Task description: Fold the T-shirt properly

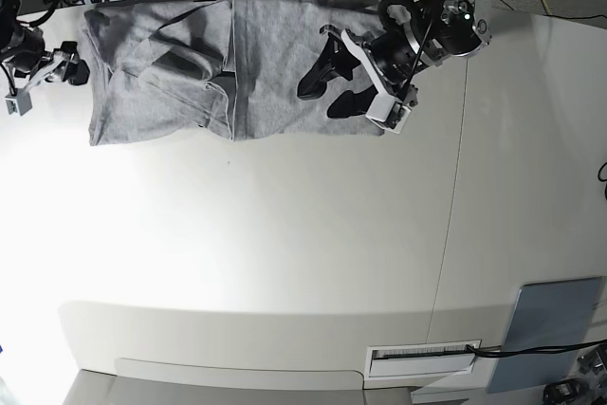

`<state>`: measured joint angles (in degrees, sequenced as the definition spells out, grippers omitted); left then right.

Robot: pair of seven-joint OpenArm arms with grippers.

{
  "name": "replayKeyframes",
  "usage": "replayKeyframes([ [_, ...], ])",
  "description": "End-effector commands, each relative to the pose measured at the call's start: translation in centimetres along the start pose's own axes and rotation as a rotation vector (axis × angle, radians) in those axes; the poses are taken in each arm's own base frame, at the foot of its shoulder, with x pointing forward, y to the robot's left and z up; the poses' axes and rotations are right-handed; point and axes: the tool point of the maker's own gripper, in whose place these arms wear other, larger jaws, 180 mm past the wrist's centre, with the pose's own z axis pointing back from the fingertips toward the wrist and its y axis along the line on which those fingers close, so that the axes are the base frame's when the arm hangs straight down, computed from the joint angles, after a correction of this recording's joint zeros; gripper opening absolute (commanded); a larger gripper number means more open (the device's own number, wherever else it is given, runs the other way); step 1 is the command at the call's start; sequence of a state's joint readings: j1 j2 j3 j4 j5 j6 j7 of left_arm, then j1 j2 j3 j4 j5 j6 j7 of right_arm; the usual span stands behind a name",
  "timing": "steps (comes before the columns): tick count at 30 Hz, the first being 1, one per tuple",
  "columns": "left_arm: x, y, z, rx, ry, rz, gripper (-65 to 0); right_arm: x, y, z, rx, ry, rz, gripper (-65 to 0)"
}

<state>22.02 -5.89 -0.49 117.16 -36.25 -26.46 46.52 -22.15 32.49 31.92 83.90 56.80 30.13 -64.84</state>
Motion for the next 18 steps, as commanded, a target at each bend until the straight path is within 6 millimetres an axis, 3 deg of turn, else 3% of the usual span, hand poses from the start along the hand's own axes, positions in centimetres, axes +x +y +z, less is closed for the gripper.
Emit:
replayKeyframes([
  [1,1.2,-0.6,0.1,-0.022,-0.044,-0.010,-30.7,1.3,-0.3,0.5,0.016,-0.024,0.003,-26.0],
  [10,1.2,-0.6,0.1,-0.022,-0.045,-0.010,-30.7,1.0,0.2,-1.6,0.186,0.046,-0.092,-26.0],
  [13,1.1,-0.6,0.1,-0.022,-0.044,-0.010,-30.7,0.7,1.4,-2.4,0.225,0.066,-0.091,-26.0],
  [18,1.0,-0.4,0.1,-0.009,-0.035,-0.020,-30.7,-1.6,4.2,-4.6,0.289,0.162,-0.056,-26.0],
])
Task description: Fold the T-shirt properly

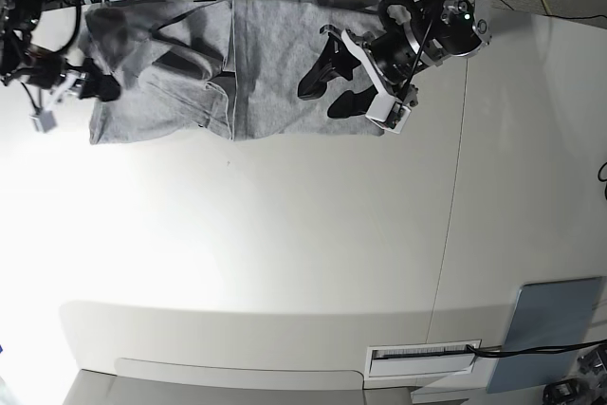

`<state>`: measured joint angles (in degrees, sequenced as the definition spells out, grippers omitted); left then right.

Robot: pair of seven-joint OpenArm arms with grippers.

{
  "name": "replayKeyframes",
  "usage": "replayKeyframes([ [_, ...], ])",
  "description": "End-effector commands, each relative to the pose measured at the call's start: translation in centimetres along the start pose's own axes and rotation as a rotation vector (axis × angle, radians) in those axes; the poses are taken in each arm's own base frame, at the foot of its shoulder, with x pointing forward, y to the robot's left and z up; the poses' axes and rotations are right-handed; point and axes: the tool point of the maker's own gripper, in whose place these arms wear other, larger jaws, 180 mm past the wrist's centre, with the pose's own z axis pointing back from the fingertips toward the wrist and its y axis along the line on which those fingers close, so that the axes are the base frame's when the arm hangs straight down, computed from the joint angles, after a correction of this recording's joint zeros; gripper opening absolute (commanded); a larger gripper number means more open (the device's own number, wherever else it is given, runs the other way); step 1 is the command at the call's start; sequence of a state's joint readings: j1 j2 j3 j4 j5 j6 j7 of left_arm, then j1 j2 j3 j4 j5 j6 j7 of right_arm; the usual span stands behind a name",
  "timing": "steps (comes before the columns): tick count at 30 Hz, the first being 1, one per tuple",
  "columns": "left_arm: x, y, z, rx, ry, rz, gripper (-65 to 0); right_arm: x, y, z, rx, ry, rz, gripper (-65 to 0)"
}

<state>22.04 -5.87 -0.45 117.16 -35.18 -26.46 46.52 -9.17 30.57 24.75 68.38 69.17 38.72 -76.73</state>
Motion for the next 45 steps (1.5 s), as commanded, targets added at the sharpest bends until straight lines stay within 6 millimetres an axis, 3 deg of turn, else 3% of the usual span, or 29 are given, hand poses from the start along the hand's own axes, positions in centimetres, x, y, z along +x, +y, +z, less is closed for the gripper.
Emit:
replayKeyframes([
  [1,1.1,-0.5,0.2,-0.013,-0.040,-0.014,-30.7,-1.7,-0.5,-0.2,-0.035,0.094,0.013,-26.0],
  [9,0.5,-0.2,0.2,0.006,-0.021,-0.023,-30.7,-2.8,0.5,-2.0,-0.011,0.144,0.024,-27.2],
  [15,0.5,-0.2,0.2,0.007,-0.020,-0.023,-30.7,-2.3,0.5,-2.0,-0.012,0.117,0.021,-59.2],
  [17,0.4,-0.1,0.2,0.009,-0.017,-0.023,-30.7,-1.8,0.4,-1.9,-0.018,0.098,0.024,-65.0],
  [24,-1.9,0.5,0.7,0.066,0.059,-0.046,-30.7,1.6,-2.5,2.8,-0.128,0.019,0.047,-65.0],
  [27,-3.4,1.0,1.1,0.106,0.107,-0.064,-30.7,2.6,-2.6,4.3,-0.130,-0.008,0.043,-65.0],
  [34,-6.7,2.4,1.6,0.187,0.148,-0.073,-30.7,4.1,3.6,4.6,-0.044,-0.050,0.197,-65.0],
  [39,-8.3,4.1,1.4,0.249,0.155,-0.049,-30.7,4.5,10.2,3.6,-0.041,-0.113,0.373,-65.0],
  [45,-10.3,4.7,1.1,0.254,0.171,-0.017,-30.7,6.0,18.2,3.2,-0.039,-0.319,0.501,-65.0],
])
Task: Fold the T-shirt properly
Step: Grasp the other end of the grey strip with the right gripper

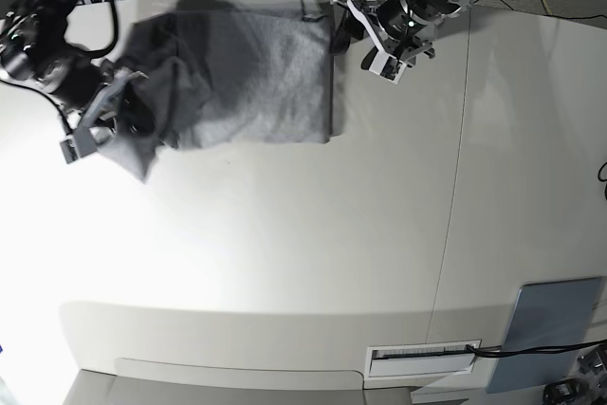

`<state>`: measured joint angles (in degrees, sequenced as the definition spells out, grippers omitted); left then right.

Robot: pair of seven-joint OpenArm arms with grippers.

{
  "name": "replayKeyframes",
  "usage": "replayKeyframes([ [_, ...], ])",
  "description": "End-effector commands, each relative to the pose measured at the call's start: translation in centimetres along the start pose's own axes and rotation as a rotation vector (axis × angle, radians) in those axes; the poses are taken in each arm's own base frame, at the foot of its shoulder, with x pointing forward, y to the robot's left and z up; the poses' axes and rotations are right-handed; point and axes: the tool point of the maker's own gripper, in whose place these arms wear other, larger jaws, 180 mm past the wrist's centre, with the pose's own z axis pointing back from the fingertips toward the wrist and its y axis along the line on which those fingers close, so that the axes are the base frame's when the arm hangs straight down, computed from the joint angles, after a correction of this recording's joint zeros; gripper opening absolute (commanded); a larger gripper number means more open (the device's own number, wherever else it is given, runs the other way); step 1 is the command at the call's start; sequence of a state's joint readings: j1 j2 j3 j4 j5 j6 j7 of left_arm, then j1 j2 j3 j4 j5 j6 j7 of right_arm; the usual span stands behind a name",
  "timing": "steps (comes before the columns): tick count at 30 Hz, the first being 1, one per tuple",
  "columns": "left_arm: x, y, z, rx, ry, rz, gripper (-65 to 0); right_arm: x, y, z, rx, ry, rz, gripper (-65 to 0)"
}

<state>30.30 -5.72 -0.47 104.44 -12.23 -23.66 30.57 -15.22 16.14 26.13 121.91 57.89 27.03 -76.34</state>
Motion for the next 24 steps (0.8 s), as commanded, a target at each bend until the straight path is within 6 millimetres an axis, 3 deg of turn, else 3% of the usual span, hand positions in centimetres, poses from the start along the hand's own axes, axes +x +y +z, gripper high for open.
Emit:
replayKeyframes([
  [1,0.7,-0.1,0.1,-0.006,-0.036,0.004,-30.7,1.7,1.2,0.1,0.011,-0.068,0.032,-65.0],
  [4,-0.1,0.0,-0.2,-0.007,-0.019,0.016,-30.7,2.0,3.8,-1.5,0.033,-0.089,0.048,-65.0],
  [10,-0.2,-0.1,-0.2,-0.010,-0.017,0.016,-30.7,0.5,9.4,-5.5,0.110,-0.042,0.060,-65.0],
  [16,-0.2,-0.1,-0.2,-0.010,-0.017,0.016,-30.7,-0.4,13.6,-7.8,0.125,-0.006,0.082,-65.0],
  [22,-0.2,-0.1,-0.2,-0.010,-0.016,0.016,-30.7,-1.2,16.2,-9.2,0.148,0.011,0.113,-65.0],
  [24,-0.2,-0.1,-0.2,-0.010,-0.016,0.015,-30.7,-1.6,16.9,-9.4,0.172,0.023,0.124,-60.2],
])
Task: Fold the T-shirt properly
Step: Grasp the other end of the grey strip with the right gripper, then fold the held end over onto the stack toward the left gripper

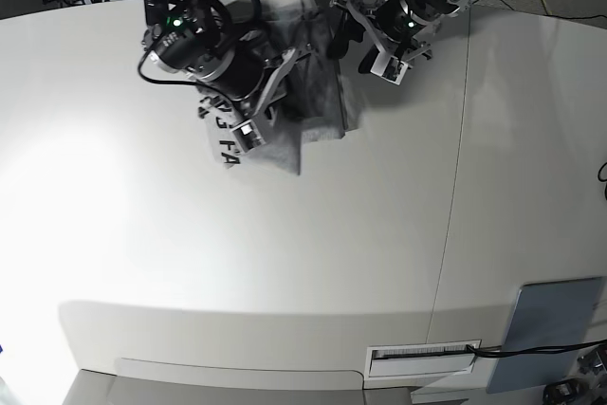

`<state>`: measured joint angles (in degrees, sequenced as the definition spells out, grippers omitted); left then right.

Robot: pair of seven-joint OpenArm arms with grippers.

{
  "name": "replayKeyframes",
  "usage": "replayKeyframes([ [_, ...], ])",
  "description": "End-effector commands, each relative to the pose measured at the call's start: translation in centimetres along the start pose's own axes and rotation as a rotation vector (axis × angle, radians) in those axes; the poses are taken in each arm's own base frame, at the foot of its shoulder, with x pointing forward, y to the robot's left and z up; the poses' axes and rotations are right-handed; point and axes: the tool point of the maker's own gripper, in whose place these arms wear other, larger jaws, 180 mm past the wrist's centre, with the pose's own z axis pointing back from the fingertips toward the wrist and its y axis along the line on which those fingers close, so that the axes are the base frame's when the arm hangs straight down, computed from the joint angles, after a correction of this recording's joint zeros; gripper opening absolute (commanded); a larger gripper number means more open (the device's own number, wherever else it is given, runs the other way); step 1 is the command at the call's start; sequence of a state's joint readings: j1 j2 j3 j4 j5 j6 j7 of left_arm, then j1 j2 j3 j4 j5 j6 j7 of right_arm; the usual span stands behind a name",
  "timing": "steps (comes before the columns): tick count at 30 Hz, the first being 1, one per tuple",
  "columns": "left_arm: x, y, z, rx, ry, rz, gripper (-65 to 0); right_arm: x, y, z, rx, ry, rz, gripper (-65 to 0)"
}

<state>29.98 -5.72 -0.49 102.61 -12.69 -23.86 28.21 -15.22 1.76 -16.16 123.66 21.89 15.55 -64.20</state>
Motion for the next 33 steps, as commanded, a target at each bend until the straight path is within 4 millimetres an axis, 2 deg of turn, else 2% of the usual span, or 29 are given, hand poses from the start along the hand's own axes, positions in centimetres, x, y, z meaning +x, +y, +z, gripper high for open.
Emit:
replayKeyframes([
  [1,-0.1,-0.1,0.2,-0.003,0.006,-0.002,-30.7,1.3,0.8,0.1,0.029,-0.054,0.014,-54.8],
  [3,-0.1,-0.1,0.2,-0.003,0.006,-0.002,-30.7,1.5,1.7,0.1,0.074,-0.063,0.026,-44.5],
  [4,-0.1,-0.1,0.2,-0.003,0.005,-0.002,-30.7,1.6,2.4,0.2,0.112,-0.073,0.023,-41.6],
  [9,-0.1,-0.1,0.2,-0.003,0.005,-0.002,-30.7,2.2,5.9,1.0,0.315,-0.104,-0.017,-40.9],
  [12,-0.1,-0.1,0.2,-0.003,0.005,-0.002,-30.7,2.4,6.3,1.2,0.340,-0.109,-0.024,-40.9],
  [15,0.0,-0.1,0.2,-0.003,0.004,-0.002,-30.7,2.1,5.1,0.9,0.277,-0.090,0.016,-40.9],
  [21,0.0,-0.1,0.2,-0.003,0.003,-0.002,-30.7,0.7,-1.1,0.7,-0.005,-0.017,0.095,-40.9],
  [23,0.0,-0.1,0.2,-0.003,0.003,-0.002,-30.7,0.5,-2.5,0.9,-0.066,-0.001,0.100,-40.9],
  [30,0.0,-0.1,0.2,-0.003,0.004,-0.001,-30.7,-0.3,-4.2,1.0,-0.136,0.031,0.095,-40.9],
  [33,0.0,-0.1,0.2,-0.003,0.003,-0.002,-30.7,0.9,-4.3,1.0,-0.145,-0.011,0.112,-40.9],
])
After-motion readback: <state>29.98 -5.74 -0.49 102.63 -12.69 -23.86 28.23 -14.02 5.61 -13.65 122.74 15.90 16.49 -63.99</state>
